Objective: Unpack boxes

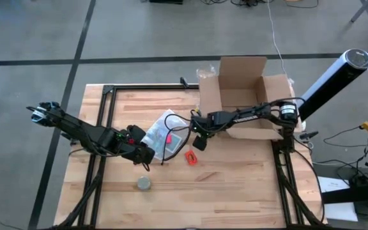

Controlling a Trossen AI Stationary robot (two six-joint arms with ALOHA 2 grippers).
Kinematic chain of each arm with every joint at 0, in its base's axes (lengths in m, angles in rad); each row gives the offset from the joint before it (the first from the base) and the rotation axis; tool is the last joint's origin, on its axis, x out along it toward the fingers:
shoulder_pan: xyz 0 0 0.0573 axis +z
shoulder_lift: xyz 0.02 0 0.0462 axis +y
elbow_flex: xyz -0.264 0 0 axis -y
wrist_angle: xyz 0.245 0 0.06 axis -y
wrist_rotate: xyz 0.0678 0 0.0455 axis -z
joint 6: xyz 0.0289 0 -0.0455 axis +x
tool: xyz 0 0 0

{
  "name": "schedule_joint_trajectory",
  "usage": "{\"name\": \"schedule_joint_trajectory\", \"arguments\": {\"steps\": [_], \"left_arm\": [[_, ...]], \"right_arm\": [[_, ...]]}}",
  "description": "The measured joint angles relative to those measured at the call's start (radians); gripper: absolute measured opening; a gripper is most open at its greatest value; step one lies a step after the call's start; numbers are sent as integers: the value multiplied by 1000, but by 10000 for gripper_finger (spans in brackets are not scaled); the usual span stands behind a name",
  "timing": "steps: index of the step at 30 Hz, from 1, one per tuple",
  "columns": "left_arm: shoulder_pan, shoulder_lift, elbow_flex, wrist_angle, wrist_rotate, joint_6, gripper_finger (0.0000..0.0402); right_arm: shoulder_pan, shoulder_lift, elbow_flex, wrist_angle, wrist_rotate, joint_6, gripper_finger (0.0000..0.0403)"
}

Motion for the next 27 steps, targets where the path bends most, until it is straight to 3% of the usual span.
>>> {"name": "schedule_joint_trajectory", "arguments": {"steps": [6, 11, 19, 23, 27], "left_arm": [[0, 0, 0, -2, 1, -1, 0], [0, 0, 0, -1, 1, -1, 0], [0, 0, 0, -2, 2, 0, 0], [0, 0, 0, -2, 1, 18, 0], [0, 0, 0, -3, 2, 32, 0]], "right_arm": [[0, 58, 3, 1, -153, -9, 311], [43, 32, -2, -15, -285, 17, 267], [148, -57, -8, -19, -399, 39, 211], [205, -64, -8, -7, -472, 35, 204], [244, -68, -7, 5, -480, 37, 208]]}}
